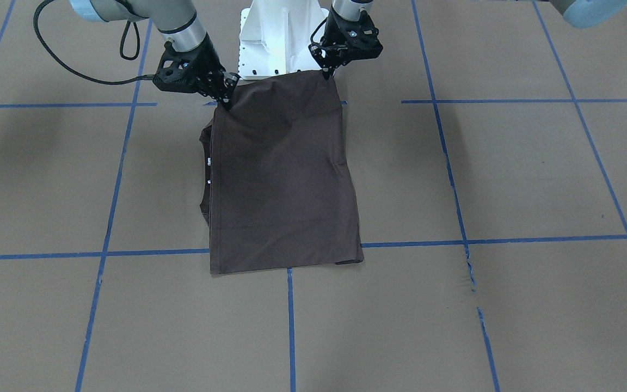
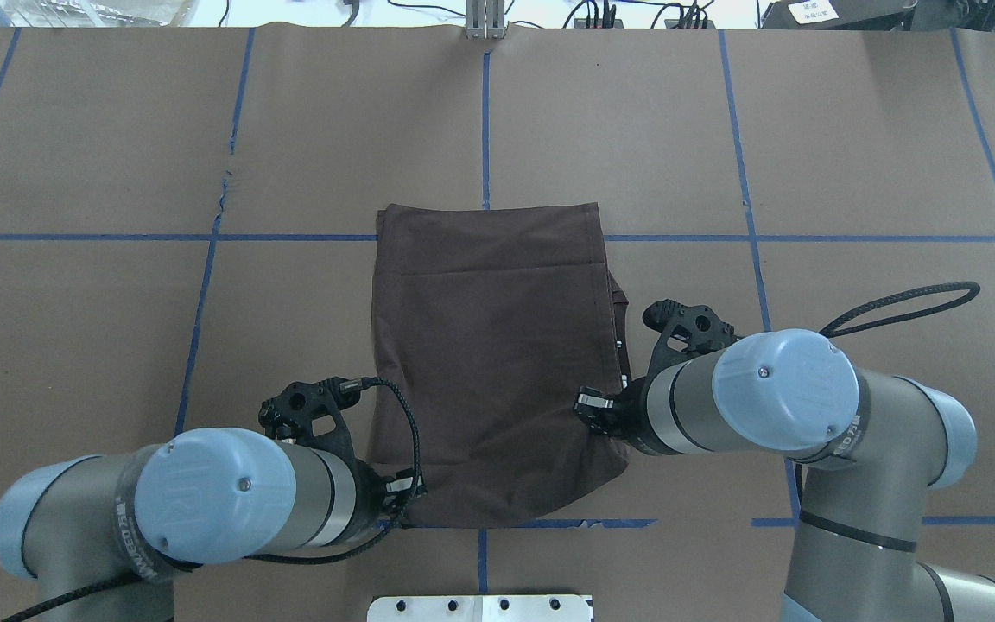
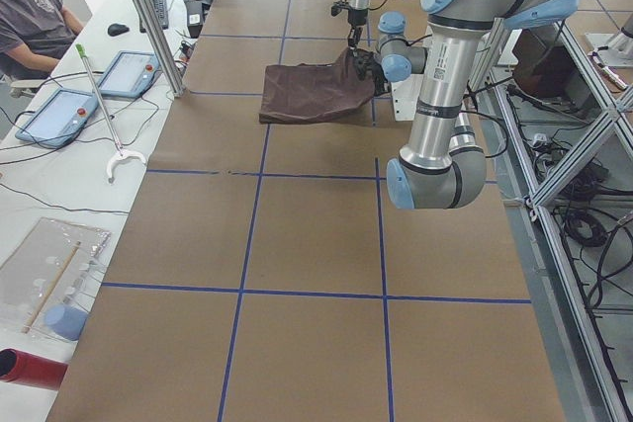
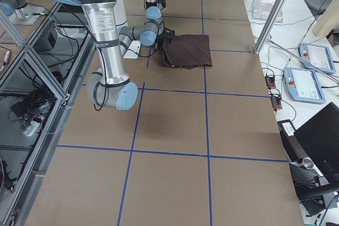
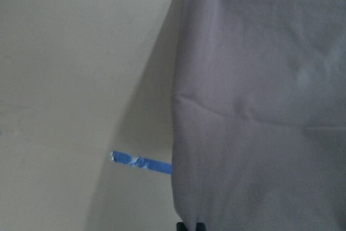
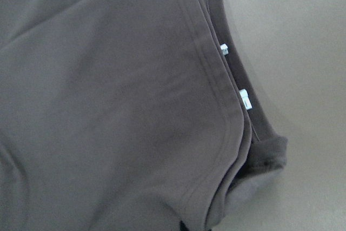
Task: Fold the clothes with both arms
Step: 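Lift the near end with both grippers and fold it toward the collar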
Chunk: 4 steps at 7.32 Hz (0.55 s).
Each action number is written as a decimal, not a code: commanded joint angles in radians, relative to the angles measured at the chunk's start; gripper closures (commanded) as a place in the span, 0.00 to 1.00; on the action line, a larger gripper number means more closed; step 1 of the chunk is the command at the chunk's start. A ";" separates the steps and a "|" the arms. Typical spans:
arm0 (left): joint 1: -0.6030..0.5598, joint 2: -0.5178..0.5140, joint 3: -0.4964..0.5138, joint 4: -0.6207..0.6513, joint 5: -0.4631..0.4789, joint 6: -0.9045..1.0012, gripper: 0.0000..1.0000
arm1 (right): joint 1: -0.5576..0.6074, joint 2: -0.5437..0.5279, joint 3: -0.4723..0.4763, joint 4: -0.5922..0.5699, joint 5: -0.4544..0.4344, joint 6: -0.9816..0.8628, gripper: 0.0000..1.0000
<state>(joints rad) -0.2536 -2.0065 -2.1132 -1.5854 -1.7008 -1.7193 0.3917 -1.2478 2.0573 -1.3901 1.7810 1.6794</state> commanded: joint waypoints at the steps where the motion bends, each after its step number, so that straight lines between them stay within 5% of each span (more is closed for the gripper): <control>1: -0.181 -0.043 0.068 -0.007 -0.058 0.098 1.00 | 0.135 0.094 -0.110 -0.003 0.053 -0.032 1.00; 4: -0.327 -0.165 0.278 -0.028 -0.063 0.191 1.00 | 0.263 0.235 -0.305 0.000 0.142 -0.070 1.00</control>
<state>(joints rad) -0.5231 -2.1258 -1.9112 -1.6040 -1.7617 -1.5699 0.6056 -1.0670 1.8367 -1.3921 1.8963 1.6267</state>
